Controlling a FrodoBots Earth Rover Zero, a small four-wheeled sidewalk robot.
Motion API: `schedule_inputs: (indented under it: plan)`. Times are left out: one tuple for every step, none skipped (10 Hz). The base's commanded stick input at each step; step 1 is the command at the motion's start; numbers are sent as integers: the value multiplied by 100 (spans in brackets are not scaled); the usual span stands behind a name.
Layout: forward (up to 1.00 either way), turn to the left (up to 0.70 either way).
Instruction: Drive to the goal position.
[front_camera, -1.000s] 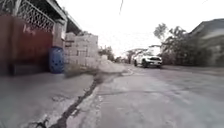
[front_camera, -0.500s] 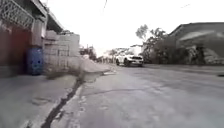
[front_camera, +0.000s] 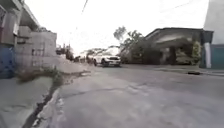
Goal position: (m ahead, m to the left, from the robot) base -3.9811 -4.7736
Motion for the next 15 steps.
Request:
schedule_inputs:
  plan:
    - [0, -70]
    - [0, -70]
    - [0, -70]
    - [0, -70]
    - [0, -70]
    - [0, -70]
    - [0, -70]
    - [0, -70]
    - [0, -70]
    - [0, -70]
    - [0, -70]
    - [0, -70]
    - [0, -70]
    - [0, -70]
    - [0, -70]
